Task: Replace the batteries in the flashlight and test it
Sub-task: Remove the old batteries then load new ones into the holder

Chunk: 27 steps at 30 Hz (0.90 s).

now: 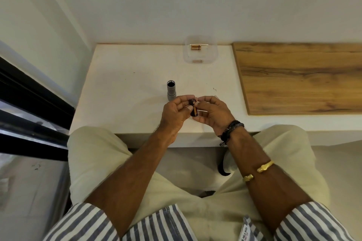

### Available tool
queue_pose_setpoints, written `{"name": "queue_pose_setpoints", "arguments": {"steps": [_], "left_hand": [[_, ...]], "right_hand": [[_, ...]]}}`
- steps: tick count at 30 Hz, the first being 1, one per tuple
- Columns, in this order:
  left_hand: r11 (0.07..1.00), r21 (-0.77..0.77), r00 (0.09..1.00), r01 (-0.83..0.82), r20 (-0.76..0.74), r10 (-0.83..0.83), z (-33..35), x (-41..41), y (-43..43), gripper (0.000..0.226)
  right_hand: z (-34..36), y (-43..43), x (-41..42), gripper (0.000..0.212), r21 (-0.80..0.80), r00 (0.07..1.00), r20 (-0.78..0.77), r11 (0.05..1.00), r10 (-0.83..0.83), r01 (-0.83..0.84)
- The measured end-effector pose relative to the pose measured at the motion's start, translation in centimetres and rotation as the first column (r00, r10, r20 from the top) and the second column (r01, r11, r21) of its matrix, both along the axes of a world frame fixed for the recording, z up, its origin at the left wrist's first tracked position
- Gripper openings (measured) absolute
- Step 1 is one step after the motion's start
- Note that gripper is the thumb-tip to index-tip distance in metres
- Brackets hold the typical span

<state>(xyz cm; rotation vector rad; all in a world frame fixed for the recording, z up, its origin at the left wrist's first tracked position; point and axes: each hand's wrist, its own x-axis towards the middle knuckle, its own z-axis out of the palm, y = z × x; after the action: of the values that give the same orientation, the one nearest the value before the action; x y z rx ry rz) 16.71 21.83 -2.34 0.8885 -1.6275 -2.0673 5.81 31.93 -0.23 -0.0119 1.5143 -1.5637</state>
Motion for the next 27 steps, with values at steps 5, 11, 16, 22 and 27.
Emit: {"name": "queue_pose_setpoints", "arguments": {"steps": [5, 11, 16, 22, 27], "left_hand": [[0.989, -0.141, 0.999, 0.041, -0.015, -0.043, 0.03, 0.18, -0.28, 0.030], [0.965, -0.251, 0.997, 0.076, -0.013, -0.082, -0.10, 0.33, -0.32, 0.031], [0.936, -0.341, 0.995, 0.090, -0.016, -0.101, -0.08, 0.51, -0.11, 0.036], [0.910, -0.404, 0.995, 0.089, 0.002, -0.096, -0.11, 0.02, 0.25, 0.033], [0.935, -0.351, 0.998, 0.055, 0.009, -0.056, -0.26, -0.08, 0.55, 0.031]], "right_hand": [[-0.24, 0.02, 0.05, 0.015, -0.050, 0.998, 0.056, 0.998, -0.021, 0.024], [-0.34, 0.15, 0.18, 0.018, -0.070, 0.994, 0.107, 0.997, -0.028, 0.036], [-0.22, -0.02, 0.34, 0.018, -0.062, 0.980, 0.195, 0.996, -0.046, 0.059], [0.21, -0.43, 0.34, 0.024, -0.021, 0.966, 0.229, 0.991, -0.121, 0.130], [0.46, -0.07, 0.32, 0.024, -0.029, 0.959, 0.240, 0.987, -0.149, 0.161]]}}
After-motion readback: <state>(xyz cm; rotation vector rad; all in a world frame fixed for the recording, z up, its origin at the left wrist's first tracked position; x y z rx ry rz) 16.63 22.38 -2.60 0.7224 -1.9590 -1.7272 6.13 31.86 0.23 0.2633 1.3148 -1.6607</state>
